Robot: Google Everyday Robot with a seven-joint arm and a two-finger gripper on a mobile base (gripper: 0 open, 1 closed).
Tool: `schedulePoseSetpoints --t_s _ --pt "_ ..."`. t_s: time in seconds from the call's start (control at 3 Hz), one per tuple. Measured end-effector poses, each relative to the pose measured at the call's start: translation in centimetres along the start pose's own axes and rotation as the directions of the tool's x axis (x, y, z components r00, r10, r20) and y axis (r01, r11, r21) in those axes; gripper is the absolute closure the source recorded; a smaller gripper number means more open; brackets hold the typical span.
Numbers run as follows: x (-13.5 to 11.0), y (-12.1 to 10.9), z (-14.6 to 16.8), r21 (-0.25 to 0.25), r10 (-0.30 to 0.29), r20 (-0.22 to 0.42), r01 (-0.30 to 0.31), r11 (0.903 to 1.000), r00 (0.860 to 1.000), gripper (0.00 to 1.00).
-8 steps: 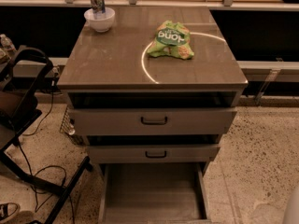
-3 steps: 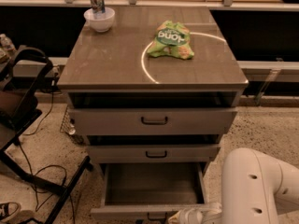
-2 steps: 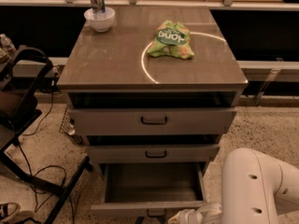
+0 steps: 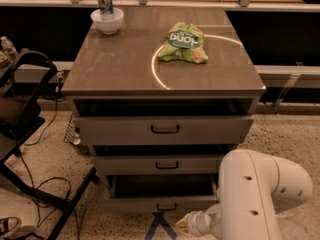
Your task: Close bottom drawer
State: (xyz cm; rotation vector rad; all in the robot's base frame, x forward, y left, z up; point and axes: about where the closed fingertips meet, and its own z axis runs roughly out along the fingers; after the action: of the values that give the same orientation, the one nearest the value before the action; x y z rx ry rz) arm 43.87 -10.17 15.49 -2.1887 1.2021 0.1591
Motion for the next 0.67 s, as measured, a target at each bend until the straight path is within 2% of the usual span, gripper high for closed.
schedulePoseSetpoints --t_s 0.33,0.67 --pt "2.1 -4.9 0.9 0.037 -0.084 -0.004 0.084 0.9958 0.996 1.00" --pt "3.8 -9.0 1.3 0.079 -0.134 -0.025 0.135 0.9877 0.991 1.00"
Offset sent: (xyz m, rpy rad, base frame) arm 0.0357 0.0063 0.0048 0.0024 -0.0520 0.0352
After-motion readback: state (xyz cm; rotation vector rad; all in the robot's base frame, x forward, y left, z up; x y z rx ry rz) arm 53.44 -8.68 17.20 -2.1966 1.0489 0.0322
